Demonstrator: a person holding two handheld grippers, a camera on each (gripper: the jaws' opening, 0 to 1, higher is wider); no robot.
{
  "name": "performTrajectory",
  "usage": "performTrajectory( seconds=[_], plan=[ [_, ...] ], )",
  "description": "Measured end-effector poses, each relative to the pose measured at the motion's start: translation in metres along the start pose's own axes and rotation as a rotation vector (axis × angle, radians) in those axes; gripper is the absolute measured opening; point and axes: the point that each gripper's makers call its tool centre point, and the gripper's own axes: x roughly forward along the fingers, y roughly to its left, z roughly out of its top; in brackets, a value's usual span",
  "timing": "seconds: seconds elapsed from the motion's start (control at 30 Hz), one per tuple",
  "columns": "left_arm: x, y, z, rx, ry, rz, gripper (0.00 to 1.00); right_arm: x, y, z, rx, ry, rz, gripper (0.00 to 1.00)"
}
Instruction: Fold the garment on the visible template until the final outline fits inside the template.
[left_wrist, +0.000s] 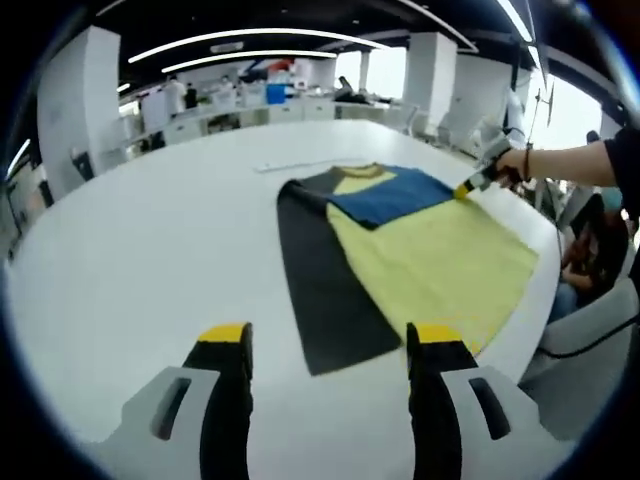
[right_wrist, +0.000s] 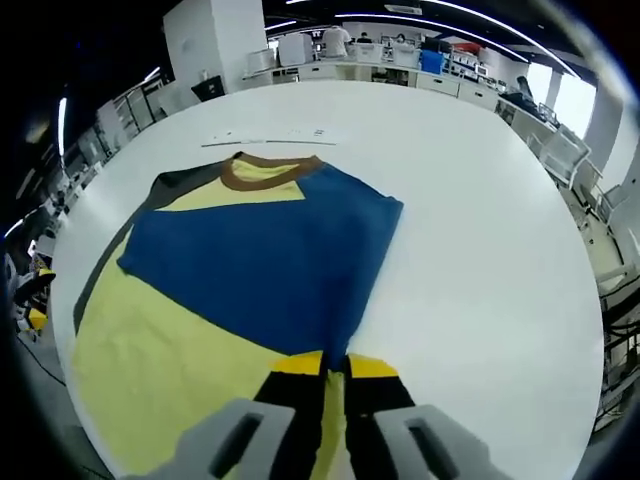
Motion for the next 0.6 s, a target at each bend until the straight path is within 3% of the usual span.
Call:
performTrajectory(
  seconds=[0.2, 0.33, 0.5, 0.6],
  plan=[
    [0.006, 0.003, -0.008, -0.01, 0.023, 0.023, 0.5, 0.002, -0.007, 0.002, -0.009, 0.006, 0.004, 0.03],
    [0.009, 0.004, -0.011, -0.015, 0.031, 0.02, 0.5, 0.0, -0.015, 0.003, -0.063, 0.003, -0.048, 0.15],
    [0.011, 0.005, -0.014, -0.018, 0.045, 0.03, 0.49, -0.002, -0.02, 0.004, -0.017, -0.012, -0.069, 0.27],
    [0.012, 0.005, -0.014, -0.024, 0.049, 0.038, 0.48, -0.004, -0.022, 0.013, 0.015, -0.053, -0.063, 0.37]
  ],
)
